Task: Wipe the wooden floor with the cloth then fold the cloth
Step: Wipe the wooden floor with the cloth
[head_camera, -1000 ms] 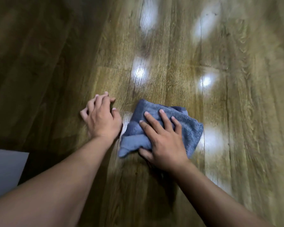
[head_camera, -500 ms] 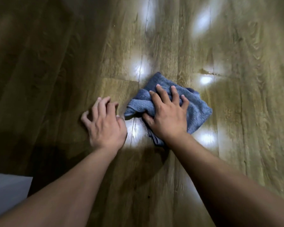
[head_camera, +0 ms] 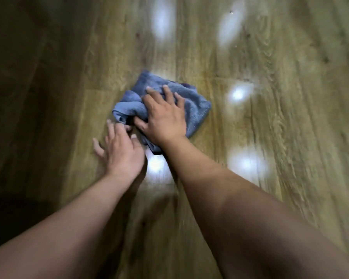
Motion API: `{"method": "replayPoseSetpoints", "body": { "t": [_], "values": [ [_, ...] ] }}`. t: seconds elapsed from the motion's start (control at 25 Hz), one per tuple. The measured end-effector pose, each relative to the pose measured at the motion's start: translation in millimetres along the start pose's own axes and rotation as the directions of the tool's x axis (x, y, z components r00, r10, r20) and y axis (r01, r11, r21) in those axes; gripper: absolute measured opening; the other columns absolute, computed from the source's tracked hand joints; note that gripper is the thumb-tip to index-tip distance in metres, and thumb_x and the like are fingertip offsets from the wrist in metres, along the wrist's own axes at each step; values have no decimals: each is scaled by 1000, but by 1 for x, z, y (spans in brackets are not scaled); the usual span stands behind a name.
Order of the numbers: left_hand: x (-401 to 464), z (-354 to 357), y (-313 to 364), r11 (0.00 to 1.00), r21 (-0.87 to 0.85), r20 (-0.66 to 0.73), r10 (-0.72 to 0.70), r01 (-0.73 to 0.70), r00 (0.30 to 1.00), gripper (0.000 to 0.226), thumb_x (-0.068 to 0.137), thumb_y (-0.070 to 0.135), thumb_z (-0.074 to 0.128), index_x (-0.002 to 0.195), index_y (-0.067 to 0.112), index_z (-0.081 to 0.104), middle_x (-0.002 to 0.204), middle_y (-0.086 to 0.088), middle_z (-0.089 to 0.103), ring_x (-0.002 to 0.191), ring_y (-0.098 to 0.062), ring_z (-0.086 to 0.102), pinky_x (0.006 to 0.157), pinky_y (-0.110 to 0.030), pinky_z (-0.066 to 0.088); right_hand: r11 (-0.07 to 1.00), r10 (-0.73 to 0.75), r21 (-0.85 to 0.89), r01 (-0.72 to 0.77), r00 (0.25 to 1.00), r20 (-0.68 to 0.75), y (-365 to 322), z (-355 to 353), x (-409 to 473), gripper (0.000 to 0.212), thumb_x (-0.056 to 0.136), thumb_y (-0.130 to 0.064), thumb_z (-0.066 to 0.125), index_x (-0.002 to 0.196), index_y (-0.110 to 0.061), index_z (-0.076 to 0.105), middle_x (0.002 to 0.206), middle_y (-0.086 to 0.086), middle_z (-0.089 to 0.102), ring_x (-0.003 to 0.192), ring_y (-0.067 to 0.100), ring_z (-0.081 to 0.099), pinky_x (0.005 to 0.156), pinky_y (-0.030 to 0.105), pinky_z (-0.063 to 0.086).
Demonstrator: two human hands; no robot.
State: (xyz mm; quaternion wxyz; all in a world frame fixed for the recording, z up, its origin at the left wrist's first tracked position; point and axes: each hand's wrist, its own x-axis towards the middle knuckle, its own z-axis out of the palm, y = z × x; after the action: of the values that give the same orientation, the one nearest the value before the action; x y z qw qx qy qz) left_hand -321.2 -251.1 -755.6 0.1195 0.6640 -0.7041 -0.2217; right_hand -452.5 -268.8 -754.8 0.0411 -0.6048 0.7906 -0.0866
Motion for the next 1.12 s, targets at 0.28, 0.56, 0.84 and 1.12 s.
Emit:
{"method": "replayPoseSetpoints", "body": {
  "t": [0.28, 0.56, 0.84, 1.12],
  "values": [
    [-77, 70, 99, 840, -93, 67, 541, -534, 838, 35, 93, 24, 49, 121, 7, 61, 142, -14, 56, 144, -31, 40, 119, -49, 23, 989, 144, -5, -147, 976, -164, 209, -37, -138, 56, 77, -57, 55, 122, -24, 62, 146, -6, 52, 140, 30, 40, 105, 51, 33],
    [-67, 91, 103, 799, 194, 165, 545, -569, 822, 55, 98, 42, 39, 148, 21, 46, 164, -4, 32, 155, -23, 18, 125, -48, 10, 883, 456, -35, -468, 872, -178, 337, -64, -142, 56, 81, -57, 56, 121, -19, 55, 147, -3, 49, 137, 32, 38, 103, 53, 28],
    [-68, 91, 104, 799, 188, 143, 553, -571, 821, 56, 95, 41, 40, 146, 20, 49, 163, -5, 34, 155, -24, 19, 126, -47, 10, 868, 484, -9, -496, 851, -204, 322, -65, -145, 52, 82, -55, 59, 121, -21, 56, 148, -7, 48, 139, 29, 35, 105, 49, 25],
    [-69, 90, 106, 774, 282, 186, 535, -567, 824, 62, 98, 45, 25, 153, 20, 39, 167, -5, 23, 156, -22, 9, 126, -47, 6, 863, 504, 83, -498, 841, -199, 260, -57, -181, 51, 76, -50, 67, 118, -24, 60, 147, -7, 50, 142, 30, 35, 113, 48, 22]
  ]
}}
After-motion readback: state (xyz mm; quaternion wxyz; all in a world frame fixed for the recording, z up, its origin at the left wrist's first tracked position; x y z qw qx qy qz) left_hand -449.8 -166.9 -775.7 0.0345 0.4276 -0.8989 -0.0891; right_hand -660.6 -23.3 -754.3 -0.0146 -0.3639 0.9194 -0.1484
